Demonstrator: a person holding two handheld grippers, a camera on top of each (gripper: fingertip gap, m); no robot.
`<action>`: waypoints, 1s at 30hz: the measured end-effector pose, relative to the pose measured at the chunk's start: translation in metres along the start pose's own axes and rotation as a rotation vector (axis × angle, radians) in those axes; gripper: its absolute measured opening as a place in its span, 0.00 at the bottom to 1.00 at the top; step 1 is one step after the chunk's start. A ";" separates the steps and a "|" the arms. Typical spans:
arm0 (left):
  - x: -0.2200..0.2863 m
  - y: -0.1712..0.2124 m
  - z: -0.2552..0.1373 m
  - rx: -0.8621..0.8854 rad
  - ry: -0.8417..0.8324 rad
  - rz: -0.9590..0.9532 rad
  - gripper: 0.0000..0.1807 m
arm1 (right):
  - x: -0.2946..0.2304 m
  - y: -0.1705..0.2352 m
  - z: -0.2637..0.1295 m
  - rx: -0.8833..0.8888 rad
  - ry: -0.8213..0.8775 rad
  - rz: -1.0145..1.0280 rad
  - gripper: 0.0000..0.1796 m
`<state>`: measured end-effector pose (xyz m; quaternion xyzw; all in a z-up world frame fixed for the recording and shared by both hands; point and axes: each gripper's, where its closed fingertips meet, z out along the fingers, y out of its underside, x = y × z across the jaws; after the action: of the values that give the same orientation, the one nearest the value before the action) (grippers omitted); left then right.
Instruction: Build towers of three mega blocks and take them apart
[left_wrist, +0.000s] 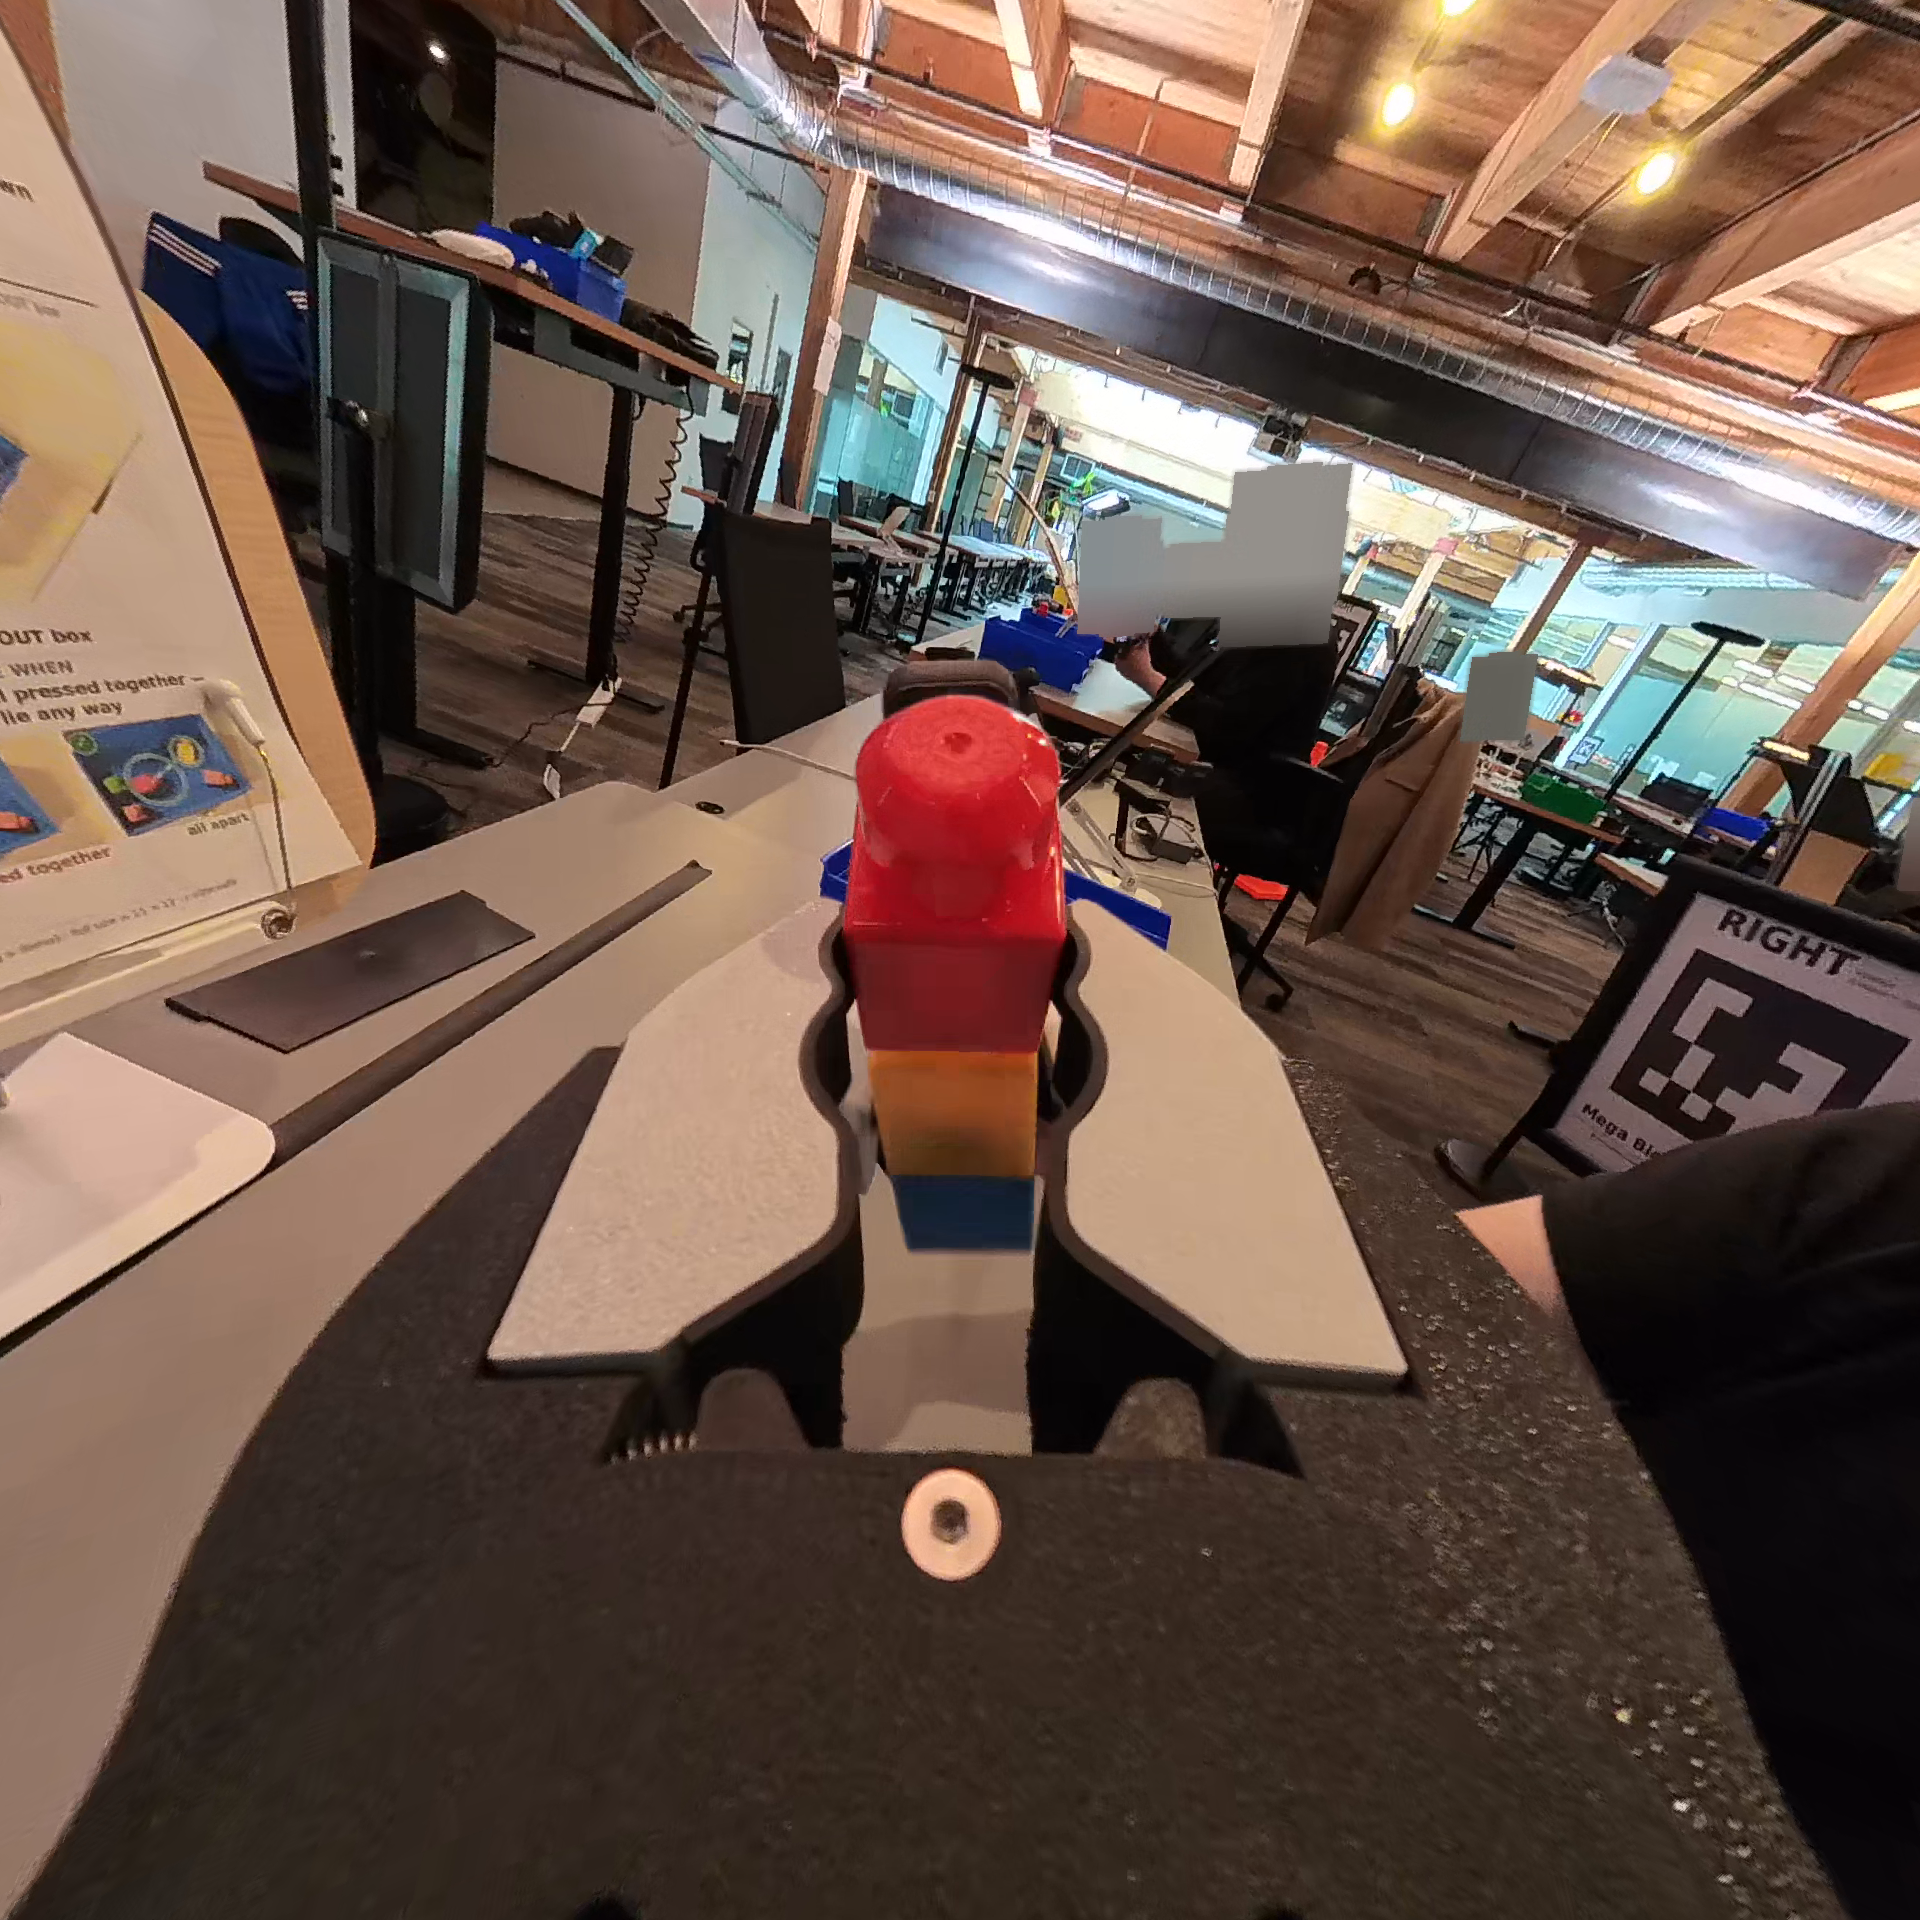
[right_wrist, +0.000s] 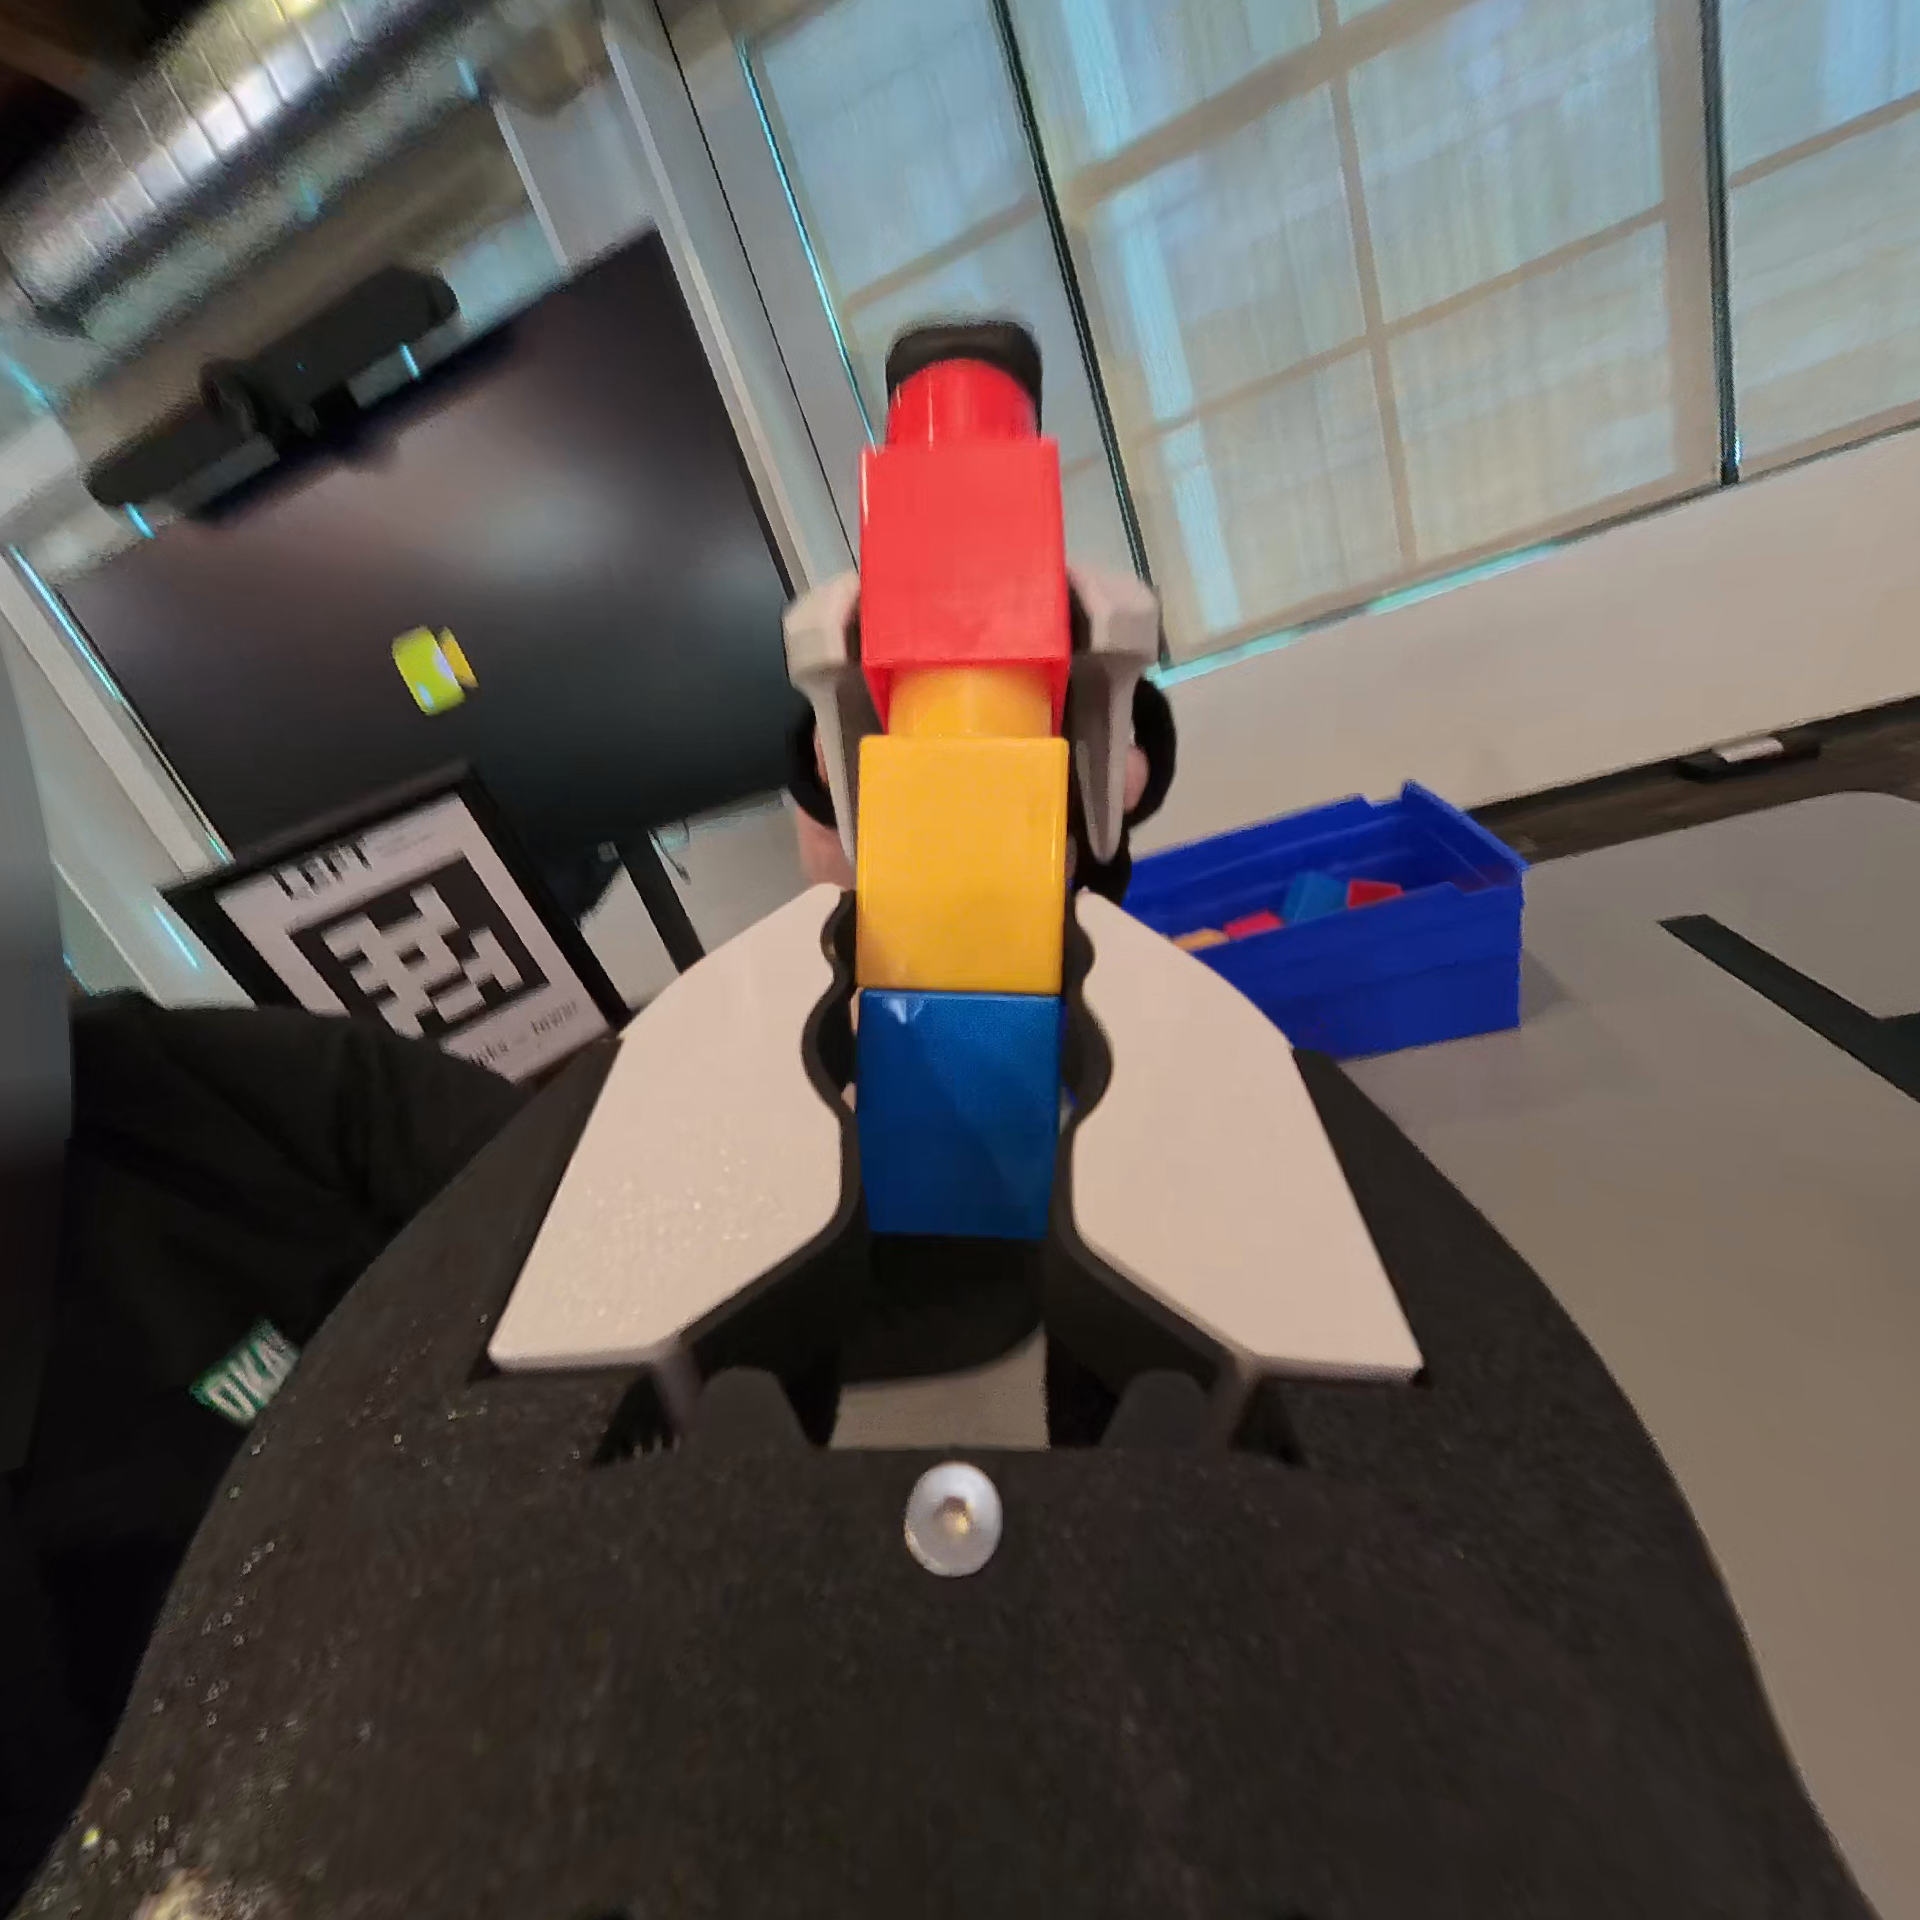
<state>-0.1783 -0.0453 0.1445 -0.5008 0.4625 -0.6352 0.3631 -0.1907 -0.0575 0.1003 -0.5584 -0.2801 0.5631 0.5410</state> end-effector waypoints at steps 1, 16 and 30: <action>0.000 0.001 0.002 0.000 0.003 -0.007 0.20 | 0.002 0.007 0.002 -0.053 0.028 -0.041 0.20; 0.002 0.019 -0.011 -0.167 0.020 0.049 0.20 | 0.001 0.020 0.005 -0.162 0.044 -0.029 0.20; 0.004 0.052 -0.007 -0.350 0.062 0.051 0.20 | 0.002 0.037 -0.016 -0.341 0.101 -0.168 0.20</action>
<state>-0.1858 -0.0635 0.0959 -0.5248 0.5895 -0.5506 0.2719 -0.1867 -0.0696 0.0622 -0.6441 -0.3897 0.4316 0.4969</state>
